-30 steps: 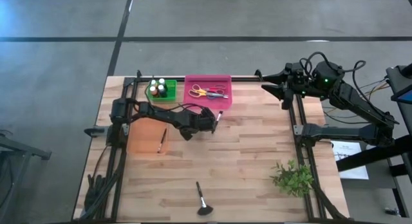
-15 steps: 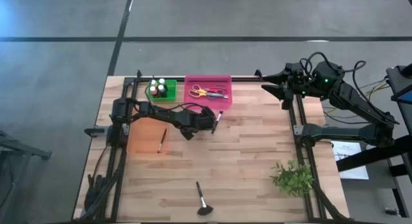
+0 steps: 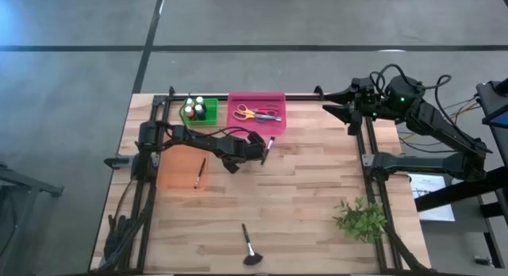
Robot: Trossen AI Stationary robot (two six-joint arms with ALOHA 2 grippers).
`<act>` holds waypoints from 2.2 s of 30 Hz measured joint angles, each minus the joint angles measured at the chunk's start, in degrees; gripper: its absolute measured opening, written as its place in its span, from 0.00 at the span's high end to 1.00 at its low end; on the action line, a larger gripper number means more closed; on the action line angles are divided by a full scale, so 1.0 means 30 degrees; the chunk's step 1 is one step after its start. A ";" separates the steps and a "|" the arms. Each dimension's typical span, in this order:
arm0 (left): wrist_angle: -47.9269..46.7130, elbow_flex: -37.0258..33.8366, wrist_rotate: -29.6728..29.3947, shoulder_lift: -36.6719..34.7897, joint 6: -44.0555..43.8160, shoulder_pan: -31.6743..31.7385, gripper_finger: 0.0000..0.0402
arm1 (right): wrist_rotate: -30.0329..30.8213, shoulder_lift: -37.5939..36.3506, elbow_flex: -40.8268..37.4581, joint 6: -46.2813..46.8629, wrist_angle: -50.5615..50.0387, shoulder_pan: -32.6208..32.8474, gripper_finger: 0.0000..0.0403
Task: Pick & Place Paint Supplies
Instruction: Put the black paintbrush into the orange bin
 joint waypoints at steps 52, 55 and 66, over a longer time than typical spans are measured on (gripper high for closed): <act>-1.2104 -0.0022 -0.0944 -1.5987 0.4370 -0.4605 1.00 | 0.0220 -0.0181 -0.0291 -0.1080 -0.0226 0.0000 0.49; -1.3420 -0.0022 -0.1007 -1.6685 0.4204 -0.4675 1.00 | 0.0234 -0.0181 -0.0291 -0.1073 -0.0226 -0.0007 0.49; -1.8072 -0.0258 -0.0646 -1.7471 0.4329 -0.5217 1.00 | 0.1177 -0.0113 -0.0291 -0.1010 -0.0236 0.0000 0.49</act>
